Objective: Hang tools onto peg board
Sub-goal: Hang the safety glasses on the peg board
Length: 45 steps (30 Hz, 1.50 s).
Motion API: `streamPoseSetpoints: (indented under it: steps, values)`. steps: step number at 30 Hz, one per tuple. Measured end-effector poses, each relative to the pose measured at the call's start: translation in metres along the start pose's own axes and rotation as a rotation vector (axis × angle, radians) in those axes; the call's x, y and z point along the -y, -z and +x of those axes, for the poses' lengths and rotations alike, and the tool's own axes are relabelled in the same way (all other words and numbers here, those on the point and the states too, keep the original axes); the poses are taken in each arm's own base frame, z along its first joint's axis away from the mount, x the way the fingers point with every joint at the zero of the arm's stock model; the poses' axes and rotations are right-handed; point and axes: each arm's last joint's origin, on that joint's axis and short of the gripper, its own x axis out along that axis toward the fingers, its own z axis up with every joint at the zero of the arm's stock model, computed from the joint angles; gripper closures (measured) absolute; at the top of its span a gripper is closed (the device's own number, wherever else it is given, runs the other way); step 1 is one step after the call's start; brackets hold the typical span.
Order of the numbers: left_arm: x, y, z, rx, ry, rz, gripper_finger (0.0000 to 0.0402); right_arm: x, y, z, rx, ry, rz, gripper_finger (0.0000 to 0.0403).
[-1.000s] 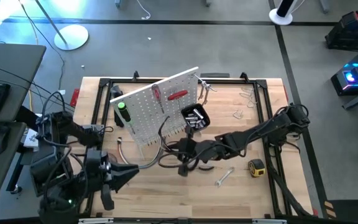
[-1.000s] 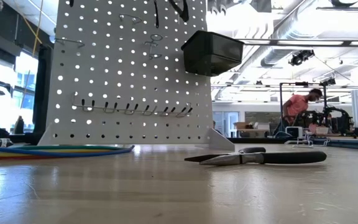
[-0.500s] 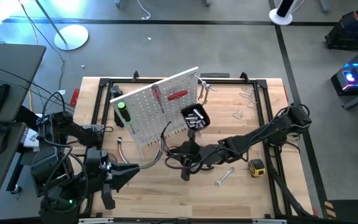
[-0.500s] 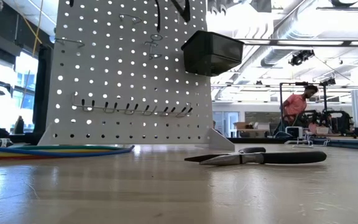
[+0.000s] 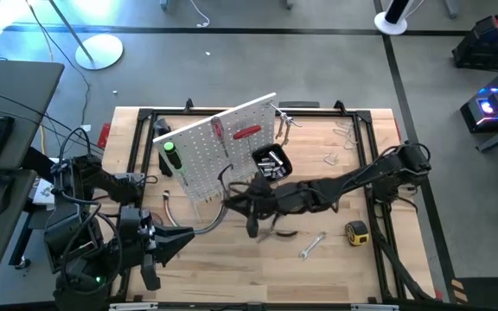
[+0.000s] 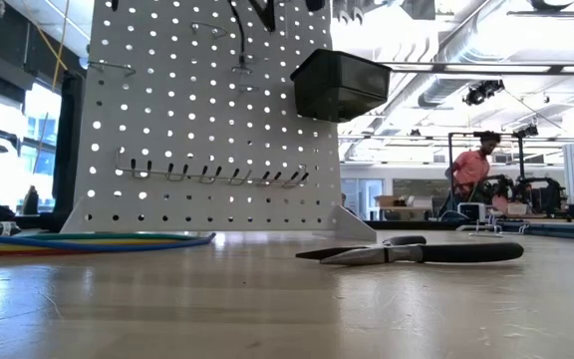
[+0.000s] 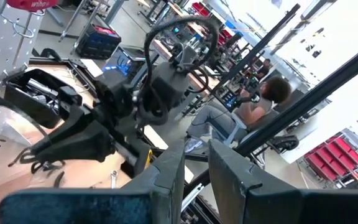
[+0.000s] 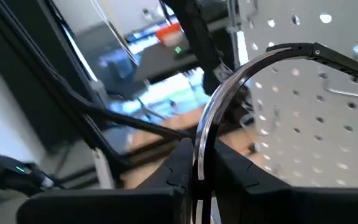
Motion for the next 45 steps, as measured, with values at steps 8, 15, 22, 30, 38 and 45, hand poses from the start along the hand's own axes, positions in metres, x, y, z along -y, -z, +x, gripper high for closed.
streamPoseSetpoints:
  steps: [8, 15, 22, 30, 38, 45]
  values:
    - [0.003, -0.002, 0.000, 0.002, 0.008, 0.034, 0.0337, -0.006, 0.000, -0.001, -0.003, -0.066, 0.083, 0.0371]
    - [0.002, -0.006, -0.002, -0.009, 0.017, 0.071, 0.0337, -0.006, -0.004, -0.001, 0.026, -0.083, 0.161, 0.0371]
    - [0.002, -0.006, -0.003, -0.014, 0.022, 0.139, 0.0337, 0.003, -0.009, 0.002, 0.039, -0.066, 0.270, 0.0371]
    - [0.002, -0.006, -0.004, -0.015, 0.024, 0.218, 0.0337, 0.007, -0.009, 0.004, -0.012, -0.117, 0.248, 0.0371]
    - [0.002, -0.006, -0.004, -0.016, 0.023, 0.231, 0.0337, 0.012, -0.003, 0.005, -0.118, -0.148, 0.193, 0.0371]
    - [0.002, -0.006, -0.004, -0.016, 0.024, 0.219, 0.0337, 0.016, -0.019, 0.001, -0.045, -0.167, 0.212, 0.0371]
